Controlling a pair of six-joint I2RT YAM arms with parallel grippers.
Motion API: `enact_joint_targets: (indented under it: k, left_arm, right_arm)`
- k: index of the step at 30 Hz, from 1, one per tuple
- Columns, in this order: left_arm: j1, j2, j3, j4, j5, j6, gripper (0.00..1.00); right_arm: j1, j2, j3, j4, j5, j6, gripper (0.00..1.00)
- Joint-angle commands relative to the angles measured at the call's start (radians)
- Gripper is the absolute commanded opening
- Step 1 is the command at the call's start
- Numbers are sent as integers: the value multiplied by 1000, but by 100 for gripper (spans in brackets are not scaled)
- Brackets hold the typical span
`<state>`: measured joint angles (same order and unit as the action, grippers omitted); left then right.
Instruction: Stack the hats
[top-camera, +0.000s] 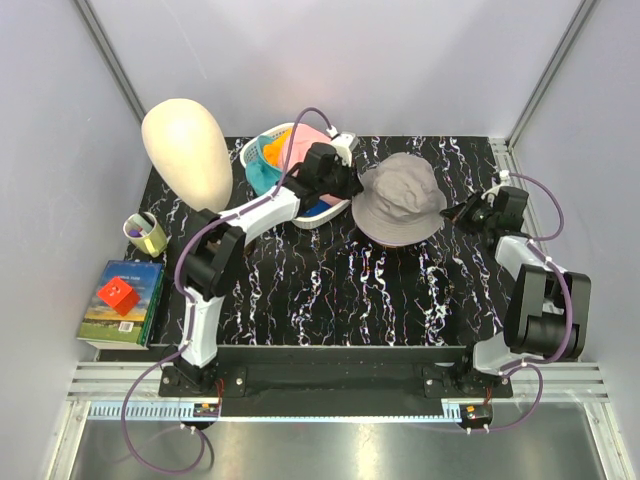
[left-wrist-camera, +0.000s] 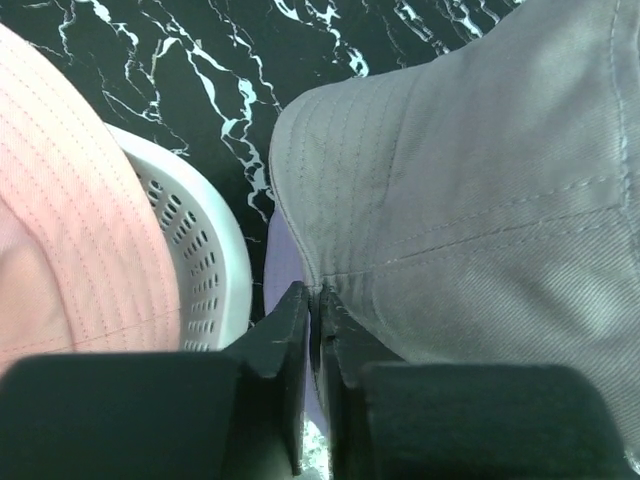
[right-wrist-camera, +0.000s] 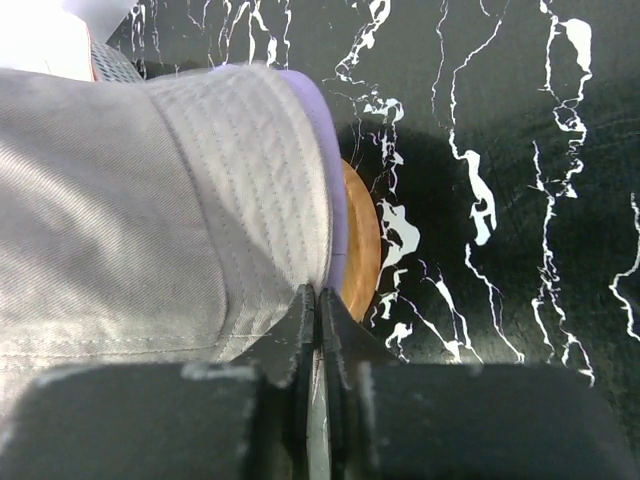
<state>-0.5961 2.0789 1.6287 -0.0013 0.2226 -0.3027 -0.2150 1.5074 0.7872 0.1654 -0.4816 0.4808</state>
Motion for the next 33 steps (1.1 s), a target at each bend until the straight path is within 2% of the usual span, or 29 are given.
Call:
enact_joint_targets:
  k: [1, 2, 3, 5, 6, 7, 9, 13, 16, 18, 22, 31, 33]
  left_arm:
    - [-13, -68, 16, -34, -77, 59, 51]
    - [-17, -101, 16, -35, -100, 71, 62]
    - [-22, -123, 13, -40, -127, 95, 71]
    - [-30, -164, 5, -42, -190, 118, 82]
    - [-31, -208, -6, -45, -206, 132, 85]
    - [-31, -230, -12, -46, -227, 139, 87]
    - [-31, -308, -44, -46, -282, 161, 94]
    - [-47, -429, -118, -43, -426, 227, 98]
    - [-50, -474, -167, -87, -572, 263, 99]
    - [-42, -464, -178, -126, -621, 264, 99]
    - [1, -395, -164, -202, -605, 196, 99]
    - [48, -215, -125, -194, -577, 76, 99]
    - [58, -180, -122, -190, -560, 57, 95]
  right_arm:
    - [-7, -65, 4, -78, 77, -41, 16]
    - [-7, -81, 6, -86, 81, -45, 25]
    - [-7, -110, 7, -98, 95, -54, 46]
    - [-7, -144, 12, -144, 176, -67, 60]
    - [-7, -179, 12, -156, 208, -74, 72]
    - [-7, -194, 11, -158, 256, -74, 76]
    - [-7, -239, 14, -201, 282, -73, 79]
    - [-7, -320, 18, -219, 267, -68, 84]
    - [-7, -395, 11, -213, 250, -73, 84]
    - [-7, -443, 3, -208, 245, -74, 84]
    - [-7, -484, -19, -179, 221, -73, 84]
    - [-7, -457, -36, -133, 189, -68, 84]
    - [-7, -455, -40, -127, 186, -67, 84]
